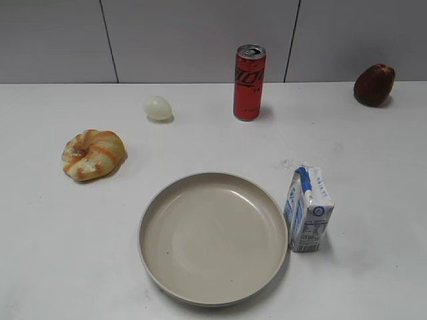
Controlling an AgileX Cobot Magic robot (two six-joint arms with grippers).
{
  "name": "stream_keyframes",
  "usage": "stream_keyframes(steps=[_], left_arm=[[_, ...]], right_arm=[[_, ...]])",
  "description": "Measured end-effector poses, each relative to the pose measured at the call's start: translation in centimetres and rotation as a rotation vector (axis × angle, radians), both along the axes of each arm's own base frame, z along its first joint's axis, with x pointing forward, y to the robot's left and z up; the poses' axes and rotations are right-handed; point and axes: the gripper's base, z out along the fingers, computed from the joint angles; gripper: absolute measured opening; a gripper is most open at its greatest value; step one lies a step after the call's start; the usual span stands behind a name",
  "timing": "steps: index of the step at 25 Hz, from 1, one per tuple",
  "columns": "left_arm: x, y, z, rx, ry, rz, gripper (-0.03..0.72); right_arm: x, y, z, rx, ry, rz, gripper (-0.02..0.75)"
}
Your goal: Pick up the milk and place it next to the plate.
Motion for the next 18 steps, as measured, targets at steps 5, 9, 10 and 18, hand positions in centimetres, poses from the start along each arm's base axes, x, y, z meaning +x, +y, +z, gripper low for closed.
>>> stream_keyframes(steps=[5, 9, 10, 18], left_arm=[[0.0, 0.0, 0.0, 0.0, 0.0, 0.0, 0.23], [0.0, 0.0, 0.0, 0.0, 0.0, 0.0, 0.23], [0.0, 0.0, 0.0, 0.0, 0.0, 0.0, 0.23], [0.0, 0.0, 0.0, 0.0, 0.0, 0.0, 0.23]], right_arm=[[-1.3, 0.0, 0.0, 0.001, -0.063, 0.002, 0.572], [-2.2, 0.0, 0.2, 0.001, -0.123, 0.002, 0.572], [-2.4, 0.0, 0.2, 0.002, -0.139, 0.002, 0.572], [-4.2, -0.1, 0.5, 0.004, -0.263, 0.003, 0.572]])
